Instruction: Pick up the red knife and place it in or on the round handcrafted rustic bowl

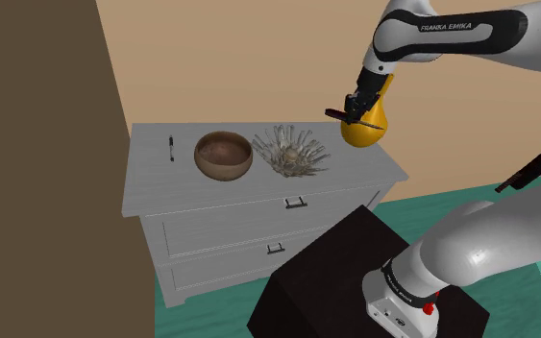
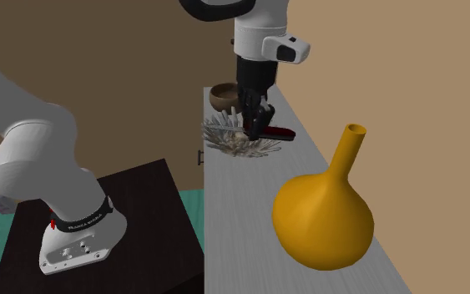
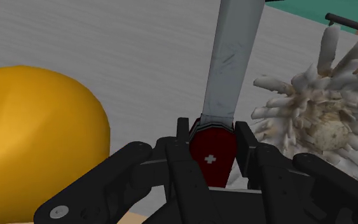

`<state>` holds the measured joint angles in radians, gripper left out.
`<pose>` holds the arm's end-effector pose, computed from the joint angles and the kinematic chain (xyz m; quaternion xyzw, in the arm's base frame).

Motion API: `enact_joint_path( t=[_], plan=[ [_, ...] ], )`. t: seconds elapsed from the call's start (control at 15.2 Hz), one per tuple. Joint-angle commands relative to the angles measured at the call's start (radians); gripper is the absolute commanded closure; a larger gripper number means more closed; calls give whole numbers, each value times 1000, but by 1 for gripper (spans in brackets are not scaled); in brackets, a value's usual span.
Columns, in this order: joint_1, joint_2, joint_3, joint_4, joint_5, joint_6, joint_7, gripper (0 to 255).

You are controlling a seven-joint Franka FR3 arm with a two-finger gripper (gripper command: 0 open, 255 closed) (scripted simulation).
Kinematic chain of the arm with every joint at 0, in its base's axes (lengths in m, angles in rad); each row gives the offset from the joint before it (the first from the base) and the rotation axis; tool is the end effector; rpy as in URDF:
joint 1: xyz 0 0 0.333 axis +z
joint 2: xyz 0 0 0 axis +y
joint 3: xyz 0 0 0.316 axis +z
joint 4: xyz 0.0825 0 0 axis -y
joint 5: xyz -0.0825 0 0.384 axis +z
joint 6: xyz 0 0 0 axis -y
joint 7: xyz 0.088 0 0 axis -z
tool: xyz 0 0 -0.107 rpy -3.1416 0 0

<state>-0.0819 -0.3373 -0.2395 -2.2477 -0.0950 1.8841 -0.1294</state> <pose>0.4223 -0.1553 0.4943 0.9971 -0.0733 -0.0178 0.0018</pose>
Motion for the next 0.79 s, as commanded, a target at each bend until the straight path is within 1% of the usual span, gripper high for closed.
enact_joint_path(
  t=[0.0, 0.33, 0.73],
  plan=[
    [22, 8, 33, 3, 15, 3, 49, 255],
    [75, 36, 113, 26, 50, 2, 165, 255],
    [137, 102, 202, 92, 85, 1, 299, 255]
  ],
)
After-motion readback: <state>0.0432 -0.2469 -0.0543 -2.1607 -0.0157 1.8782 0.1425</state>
